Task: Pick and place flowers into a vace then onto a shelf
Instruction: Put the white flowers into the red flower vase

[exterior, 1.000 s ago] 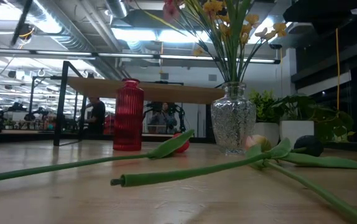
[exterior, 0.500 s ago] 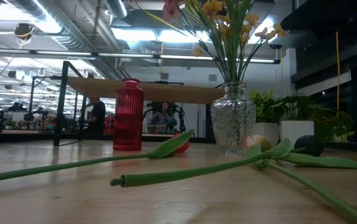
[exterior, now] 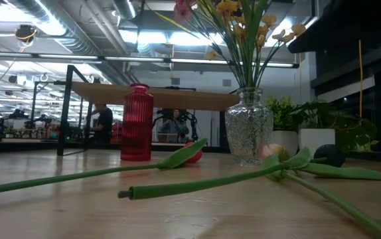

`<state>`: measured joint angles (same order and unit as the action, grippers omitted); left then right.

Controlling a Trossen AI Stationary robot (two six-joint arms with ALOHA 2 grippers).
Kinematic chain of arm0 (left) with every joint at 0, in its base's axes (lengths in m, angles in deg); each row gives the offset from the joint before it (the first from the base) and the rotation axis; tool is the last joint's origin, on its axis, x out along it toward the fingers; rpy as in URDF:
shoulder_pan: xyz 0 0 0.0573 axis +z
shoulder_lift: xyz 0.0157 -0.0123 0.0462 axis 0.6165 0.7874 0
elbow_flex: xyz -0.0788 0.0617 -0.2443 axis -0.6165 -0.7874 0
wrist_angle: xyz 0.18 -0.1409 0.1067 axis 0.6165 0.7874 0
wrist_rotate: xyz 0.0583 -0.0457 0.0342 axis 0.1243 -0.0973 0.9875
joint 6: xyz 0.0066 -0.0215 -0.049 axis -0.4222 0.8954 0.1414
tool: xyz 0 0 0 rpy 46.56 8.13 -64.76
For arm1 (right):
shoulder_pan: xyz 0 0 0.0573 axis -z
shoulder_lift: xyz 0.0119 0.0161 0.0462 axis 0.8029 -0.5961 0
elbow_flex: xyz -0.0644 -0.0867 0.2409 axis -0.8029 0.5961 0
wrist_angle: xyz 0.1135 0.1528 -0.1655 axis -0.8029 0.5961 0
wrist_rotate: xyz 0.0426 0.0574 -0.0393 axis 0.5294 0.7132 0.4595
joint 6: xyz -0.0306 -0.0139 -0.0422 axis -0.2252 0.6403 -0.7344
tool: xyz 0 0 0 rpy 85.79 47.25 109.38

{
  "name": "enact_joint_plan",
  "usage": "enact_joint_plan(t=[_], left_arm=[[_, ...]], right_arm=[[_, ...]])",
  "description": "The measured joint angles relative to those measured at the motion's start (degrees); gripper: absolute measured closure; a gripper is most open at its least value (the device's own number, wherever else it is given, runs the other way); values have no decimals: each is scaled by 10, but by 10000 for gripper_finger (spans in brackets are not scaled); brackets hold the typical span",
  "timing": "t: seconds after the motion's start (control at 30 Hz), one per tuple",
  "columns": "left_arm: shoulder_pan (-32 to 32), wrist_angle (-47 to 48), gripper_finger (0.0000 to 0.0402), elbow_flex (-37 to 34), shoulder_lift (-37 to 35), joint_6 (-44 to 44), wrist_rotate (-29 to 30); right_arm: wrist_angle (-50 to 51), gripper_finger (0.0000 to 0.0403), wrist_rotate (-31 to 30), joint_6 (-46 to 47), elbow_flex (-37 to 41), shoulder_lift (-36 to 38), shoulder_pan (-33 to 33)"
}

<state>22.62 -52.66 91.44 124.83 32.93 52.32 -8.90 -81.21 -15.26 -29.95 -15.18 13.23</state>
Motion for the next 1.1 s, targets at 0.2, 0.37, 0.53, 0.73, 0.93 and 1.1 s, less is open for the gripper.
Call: enact_joint_plan(t=[0.2,0.37,0.53,0.73,0.93,1.1], left_arm=[[13,-37,398,-1,47,4,42],[18,-99,398,-26,56,4,45],[18,-249,398,-116,33,-3,43],[22,-323,398,-177,19,7,18],[51,-325,398,-199,23,50,4],[64,-326,398,-208,23,58,-5]], right_arm=[[0,383,0,4,0,0,0],[0,383,0,6,0,0,0],[0,383,0,6,0,0,0],[0,383,0,5,0,0,1],[0,383,0,2,0,0,16],[0,383,0,2,0,0,35]])
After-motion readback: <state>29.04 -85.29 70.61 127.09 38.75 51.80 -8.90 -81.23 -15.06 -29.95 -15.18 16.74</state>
